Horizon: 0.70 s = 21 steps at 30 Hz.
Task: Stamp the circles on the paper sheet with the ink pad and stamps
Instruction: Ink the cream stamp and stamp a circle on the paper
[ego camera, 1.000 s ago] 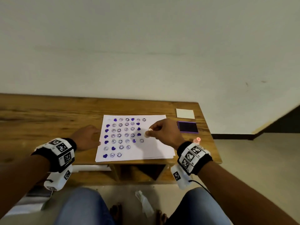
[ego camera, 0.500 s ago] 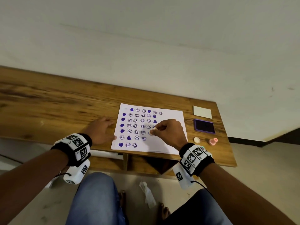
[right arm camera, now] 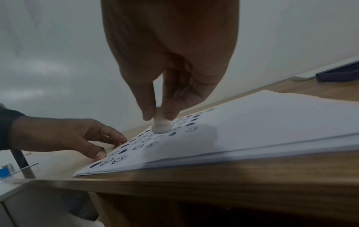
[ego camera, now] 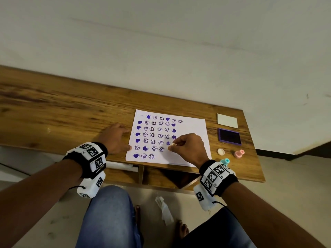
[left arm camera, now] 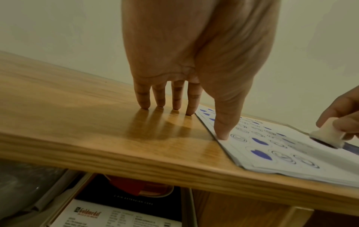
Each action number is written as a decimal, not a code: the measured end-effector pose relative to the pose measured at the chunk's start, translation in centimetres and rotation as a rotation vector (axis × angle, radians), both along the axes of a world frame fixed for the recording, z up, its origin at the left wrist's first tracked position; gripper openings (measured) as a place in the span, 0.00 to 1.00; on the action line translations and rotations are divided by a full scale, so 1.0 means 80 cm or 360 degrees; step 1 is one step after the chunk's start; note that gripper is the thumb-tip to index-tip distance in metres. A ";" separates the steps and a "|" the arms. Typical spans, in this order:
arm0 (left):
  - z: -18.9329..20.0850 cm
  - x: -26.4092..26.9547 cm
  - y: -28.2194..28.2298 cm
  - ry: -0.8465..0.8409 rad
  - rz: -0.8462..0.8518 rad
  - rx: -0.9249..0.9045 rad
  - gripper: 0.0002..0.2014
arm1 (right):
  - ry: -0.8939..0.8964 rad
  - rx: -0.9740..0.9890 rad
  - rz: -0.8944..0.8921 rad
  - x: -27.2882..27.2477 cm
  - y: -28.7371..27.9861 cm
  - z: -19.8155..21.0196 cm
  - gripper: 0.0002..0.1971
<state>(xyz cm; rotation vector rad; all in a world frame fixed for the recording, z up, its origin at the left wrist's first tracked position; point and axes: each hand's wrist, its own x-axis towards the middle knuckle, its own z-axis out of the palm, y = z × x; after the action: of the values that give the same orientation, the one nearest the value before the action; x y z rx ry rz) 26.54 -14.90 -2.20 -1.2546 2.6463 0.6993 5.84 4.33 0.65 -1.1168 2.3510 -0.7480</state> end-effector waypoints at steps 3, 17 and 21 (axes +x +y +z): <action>-0.002 -0.001 -0.001 0.0014 0.0000 -0.0004 0.41 | 0.0025 0.0022 0.0012 0.002 -0.002 -0.002 0.13; -0.001 -0.004 -0.002 0.0025 0.0054 0.0028 0.40 | 0.0132 0.0324 0.0108 0.008 -0.025 0.001 0.13; -0.003 -0.006 -0.001 0.0017 0.0070 0.0028 0.40 | 0.0109 0.0404 0.0098 0.005 -0.035 0.005 0.12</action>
<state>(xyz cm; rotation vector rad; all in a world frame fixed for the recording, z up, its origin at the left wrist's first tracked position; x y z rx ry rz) 26.09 -15.01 -2.43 -1.3114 2.6226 0.7365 6.22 1.54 1.07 -1.1127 2.3747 -0.3815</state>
